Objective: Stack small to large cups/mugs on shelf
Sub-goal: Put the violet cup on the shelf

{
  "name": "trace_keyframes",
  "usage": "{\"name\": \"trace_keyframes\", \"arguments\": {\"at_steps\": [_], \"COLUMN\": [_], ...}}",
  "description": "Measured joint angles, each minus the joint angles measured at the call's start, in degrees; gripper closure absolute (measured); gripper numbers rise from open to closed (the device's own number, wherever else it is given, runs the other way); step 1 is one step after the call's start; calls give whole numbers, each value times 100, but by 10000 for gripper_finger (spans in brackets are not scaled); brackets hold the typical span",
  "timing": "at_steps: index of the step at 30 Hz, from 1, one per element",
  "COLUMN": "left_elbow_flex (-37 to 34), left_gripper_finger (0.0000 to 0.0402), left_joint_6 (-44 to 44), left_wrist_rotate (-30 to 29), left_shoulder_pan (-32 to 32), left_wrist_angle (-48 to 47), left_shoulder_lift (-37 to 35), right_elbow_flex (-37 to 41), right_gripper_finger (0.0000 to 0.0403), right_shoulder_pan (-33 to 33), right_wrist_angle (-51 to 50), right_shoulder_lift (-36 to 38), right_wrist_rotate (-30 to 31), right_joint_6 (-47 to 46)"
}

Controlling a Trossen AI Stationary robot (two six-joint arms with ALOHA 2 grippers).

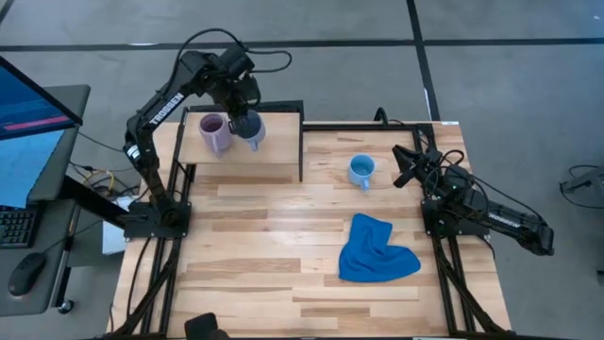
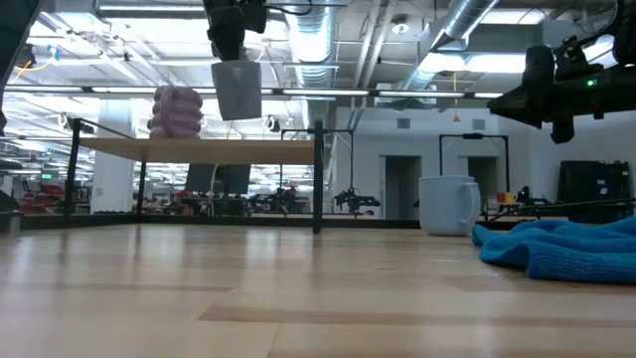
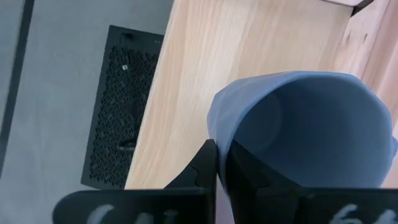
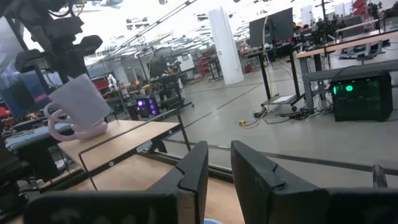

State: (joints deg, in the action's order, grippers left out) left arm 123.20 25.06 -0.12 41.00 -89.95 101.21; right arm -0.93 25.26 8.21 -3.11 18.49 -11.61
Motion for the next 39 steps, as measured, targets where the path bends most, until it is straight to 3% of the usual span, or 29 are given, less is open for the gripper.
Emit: {"name": "trace_keyframes", "arguments": {"at_steps": [19, 39], "left_elbow_flex": [-981, -1096], "left_gripper_finger": [401, 378], "left_joint_6": [168, 231], "left_wrist_rotate": [-243, -365], "left_shoulder_pan": [284, 287], "left_wrist_angle": [29, 73], "left_shoulder_lift": [3, 15], "right_elbow_flex": [0, 0], "right_gripper_finger": [310, 310], "right_shoulder_pan": [0, 0], "right_wrist_angle": [-4, -4], "right_shoulder_lift": [1, 0], "right_wrist_rotate": [-1, -1], "right_joint_6": [0, 7]}}
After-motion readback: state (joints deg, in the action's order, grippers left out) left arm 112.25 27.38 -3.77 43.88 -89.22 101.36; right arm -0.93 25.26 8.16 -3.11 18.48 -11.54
